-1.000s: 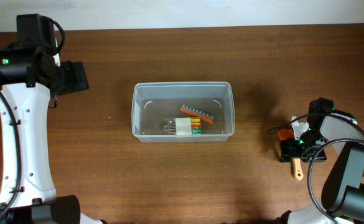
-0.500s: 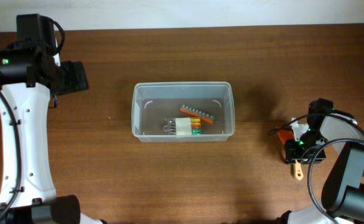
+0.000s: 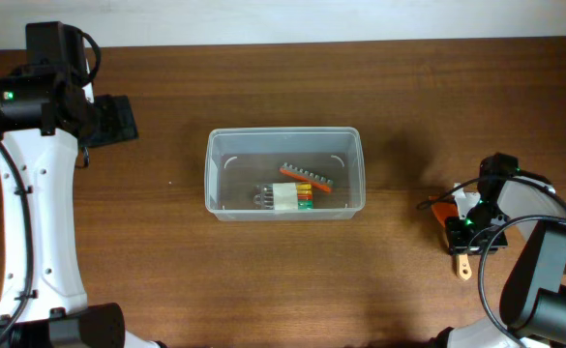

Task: Pack container
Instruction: 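Close the right gripper on the scraper handle near the blade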

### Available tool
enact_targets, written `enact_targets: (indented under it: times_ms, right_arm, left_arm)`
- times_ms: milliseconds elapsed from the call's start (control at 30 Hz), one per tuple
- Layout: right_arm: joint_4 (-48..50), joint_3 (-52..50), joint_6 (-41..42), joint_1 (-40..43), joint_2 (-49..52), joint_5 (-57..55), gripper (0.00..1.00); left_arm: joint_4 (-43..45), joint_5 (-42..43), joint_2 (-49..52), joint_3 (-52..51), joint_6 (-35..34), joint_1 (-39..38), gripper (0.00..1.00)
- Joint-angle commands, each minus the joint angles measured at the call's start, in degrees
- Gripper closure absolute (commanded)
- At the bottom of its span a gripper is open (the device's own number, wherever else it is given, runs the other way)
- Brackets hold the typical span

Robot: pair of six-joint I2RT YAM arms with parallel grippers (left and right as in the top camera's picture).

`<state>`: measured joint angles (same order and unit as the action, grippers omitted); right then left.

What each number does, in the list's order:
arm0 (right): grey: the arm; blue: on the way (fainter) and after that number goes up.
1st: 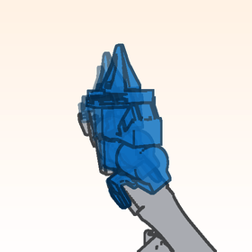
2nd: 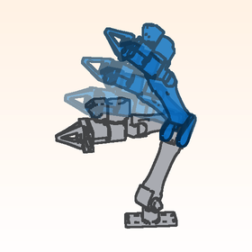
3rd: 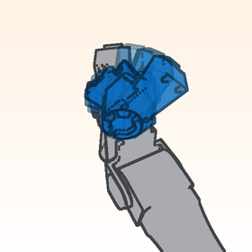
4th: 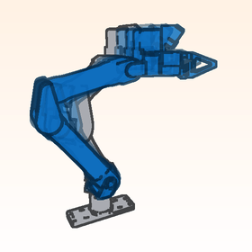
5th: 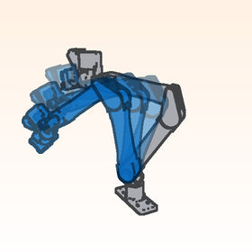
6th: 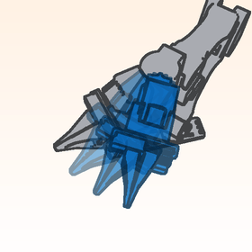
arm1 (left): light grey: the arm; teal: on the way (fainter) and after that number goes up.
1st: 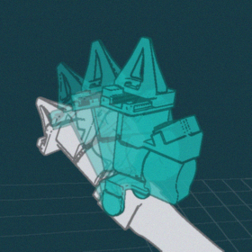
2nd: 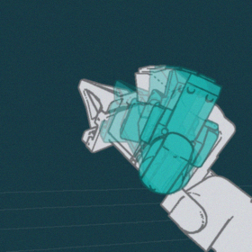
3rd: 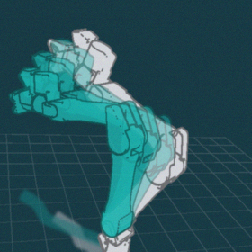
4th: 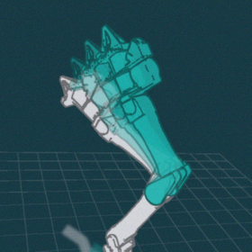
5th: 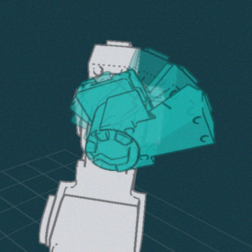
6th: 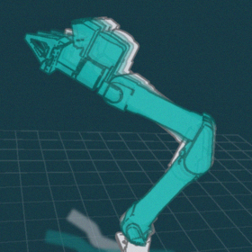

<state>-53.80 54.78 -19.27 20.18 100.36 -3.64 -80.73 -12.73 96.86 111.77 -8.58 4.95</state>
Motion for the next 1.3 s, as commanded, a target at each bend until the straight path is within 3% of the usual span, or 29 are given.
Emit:
enact_targets:
  times_ms: [0,633,900,1267]
  right_arm:
    - [-0.15,-0.63,0.33,-0.17,0.42,-0.72,0.69]
    - [0.72,-0.57,0.33,-0.20,0.42,-0.72,0.84]
    - [0.68,0.15,0.31,-0.20,0.42,-0.74,0.86]
    - [-2.91,14.75,0.04,-0.46,0.42,-1.62,0.89]
  left_arm:
    - [0.13,-0.59,-0.76,0.79,0.35,0.09,0.01]
    - [0.11,-0.59,-0.76,0.79,0.35,0.09,0.01]
    - [0.13,-0.59,-0.76,0.79,0.35,0.09,0.01]
    - [0.13,-0.59,-0.76,0.79,0.35,0.09,0.01]
